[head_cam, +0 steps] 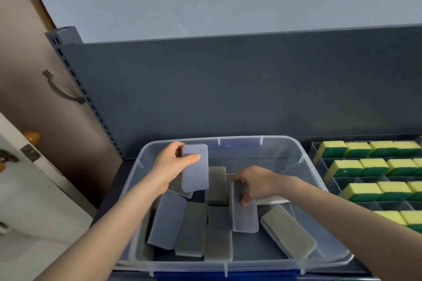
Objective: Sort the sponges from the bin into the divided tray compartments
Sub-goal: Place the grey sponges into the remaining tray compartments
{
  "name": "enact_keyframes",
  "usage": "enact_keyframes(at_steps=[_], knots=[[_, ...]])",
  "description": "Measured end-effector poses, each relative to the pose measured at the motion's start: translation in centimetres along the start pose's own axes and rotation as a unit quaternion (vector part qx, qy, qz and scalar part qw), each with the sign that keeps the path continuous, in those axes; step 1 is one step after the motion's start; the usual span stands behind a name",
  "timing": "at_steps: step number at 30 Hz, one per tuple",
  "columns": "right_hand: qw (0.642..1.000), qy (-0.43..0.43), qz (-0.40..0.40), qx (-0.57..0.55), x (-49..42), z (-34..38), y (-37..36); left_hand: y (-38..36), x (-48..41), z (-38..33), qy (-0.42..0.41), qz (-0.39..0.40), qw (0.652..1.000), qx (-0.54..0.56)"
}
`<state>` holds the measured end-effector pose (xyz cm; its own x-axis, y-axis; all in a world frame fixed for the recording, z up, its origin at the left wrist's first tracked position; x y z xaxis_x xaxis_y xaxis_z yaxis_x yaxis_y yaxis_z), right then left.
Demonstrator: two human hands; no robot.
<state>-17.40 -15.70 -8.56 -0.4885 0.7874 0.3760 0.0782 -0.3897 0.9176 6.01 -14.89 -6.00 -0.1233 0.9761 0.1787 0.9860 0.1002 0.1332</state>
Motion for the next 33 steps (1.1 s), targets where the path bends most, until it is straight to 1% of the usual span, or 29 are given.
enact_keyframes(at_steps=[4, 8, 11, 15, 24, 33], knots=[[0.996, -0.024, -0.061, -0.054, 2.1, -0.2, 1.6, 0.1, 0.3, -1.0, -0.039, 0.049, 0.998, -0.029], [0.977, -0.069, -0.165, -0.115, 4.5, -0.5, 3.8, -0.6, 0.5, -2.9, -0.087, 0.099, 0.99, -0.056], [0.959, -0.1, -0.239, -0.116, 6.6, -1.2, 5.4, -1.9, 0.3, -4.6, -0.121, 0.123, 0.983, -0.068], [0.934, -0.141, -0.307, -0.115, 9.4, -2.2, 6.8, -4.1, -0.1, -6.7, -0.156, 0.158, 0.971, -0.085], [0.894, -0.215, -0.377, -0.112, 16.2, -5.3, 6.8, -10.8, 1.5, -9.1, -0.221, 0.209, 0.947, -0.105], [0.87, -0.266, -0.398, -0.12, 25.1, -11.0, 5.1, -20.4, 5.7, -11.5, -0.266, 0.237, 0.929, -0.101]])
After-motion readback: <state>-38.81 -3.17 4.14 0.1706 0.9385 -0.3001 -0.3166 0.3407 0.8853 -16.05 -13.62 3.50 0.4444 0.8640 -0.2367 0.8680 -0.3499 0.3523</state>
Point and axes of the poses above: each hand's wrist, its own x-axis away from the middle knuckle, its own y-axis out of the back of the hand, z = x × y, the point moved 1 cm from there along -x, towards the middle knuckle, and after that the axes turned 12 degrees about x, right-handed, at the moved point
